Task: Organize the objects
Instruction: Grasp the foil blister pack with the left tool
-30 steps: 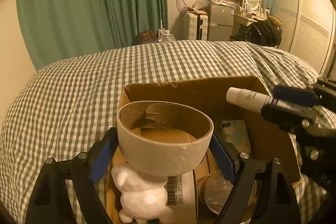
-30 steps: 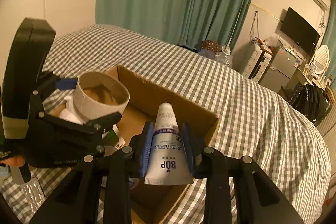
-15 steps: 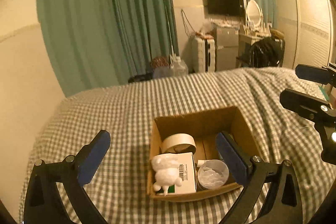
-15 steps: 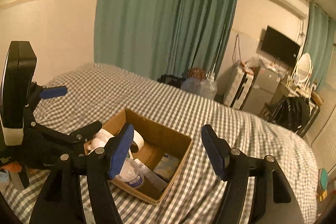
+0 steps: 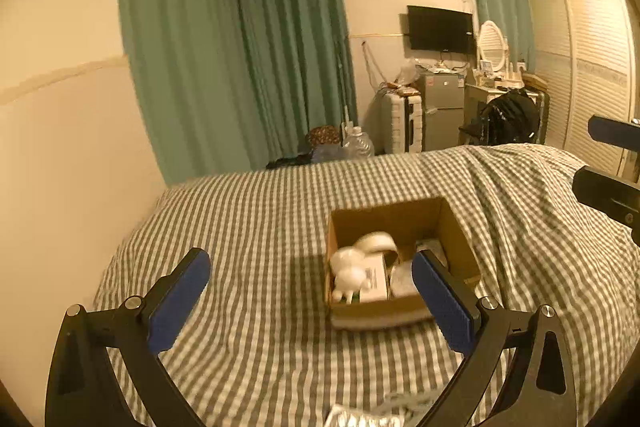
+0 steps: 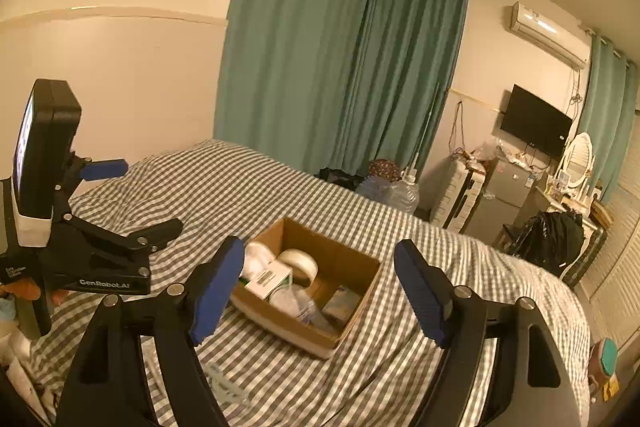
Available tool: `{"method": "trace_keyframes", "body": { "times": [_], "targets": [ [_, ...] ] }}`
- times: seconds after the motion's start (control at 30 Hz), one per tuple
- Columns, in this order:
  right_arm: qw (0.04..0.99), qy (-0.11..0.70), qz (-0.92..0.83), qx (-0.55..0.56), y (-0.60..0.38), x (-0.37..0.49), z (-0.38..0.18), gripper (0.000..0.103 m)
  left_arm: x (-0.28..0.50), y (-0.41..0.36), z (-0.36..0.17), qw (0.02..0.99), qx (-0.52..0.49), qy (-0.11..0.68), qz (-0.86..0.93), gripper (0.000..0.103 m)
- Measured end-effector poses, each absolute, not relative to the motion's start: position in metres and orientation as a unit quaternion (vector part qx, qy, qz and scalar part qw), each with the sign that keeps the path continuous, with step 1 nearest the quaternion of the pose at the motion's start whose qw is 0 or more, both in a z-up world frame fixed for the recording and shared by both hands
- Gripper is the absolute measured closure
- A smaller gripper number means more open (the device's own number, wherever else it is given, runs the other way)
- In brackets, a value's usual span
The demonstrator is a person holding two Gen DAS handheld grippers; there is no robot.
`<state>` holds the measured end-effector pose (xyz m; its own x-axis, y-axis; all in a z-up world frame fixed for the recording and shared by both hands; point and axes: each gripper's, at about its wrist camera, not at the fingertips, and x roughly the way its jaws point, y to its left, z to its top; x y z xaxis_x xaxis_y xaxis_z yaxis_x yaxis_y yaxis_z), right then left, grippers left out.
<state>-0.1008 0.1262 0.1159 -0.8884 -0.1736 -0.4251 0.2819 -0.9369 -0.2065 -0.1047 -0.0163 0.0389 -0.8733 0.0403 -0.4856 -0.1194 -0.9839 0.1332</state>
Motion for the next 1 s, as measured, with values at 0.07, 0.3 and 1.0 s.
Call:
{"method": "trace_keyframes", "body": {
  "times": [0.07,0.3,1.0],
  "targets": [
    [0.124,0.129,-0.960,0.214,0.124,-0.094,0.106,0.024,-0.093,-0.026,0.028,0.041,-0.258,0.067,0.963,0.000],
    [0.142,0.116,-0.940,0.289,0.116,-0.102,0.024,0.023,-0.067,-0.041,-0.036,0.008,-0.305,0.050,0.951,0.000],
    [0.158,0.100,-0.879,0.438,0.111,-0.128,-0.119,0.023,-0.068,-0.003,-0.196,0.061,-0.479,0.099,0.870,0.000]
  ]
}}
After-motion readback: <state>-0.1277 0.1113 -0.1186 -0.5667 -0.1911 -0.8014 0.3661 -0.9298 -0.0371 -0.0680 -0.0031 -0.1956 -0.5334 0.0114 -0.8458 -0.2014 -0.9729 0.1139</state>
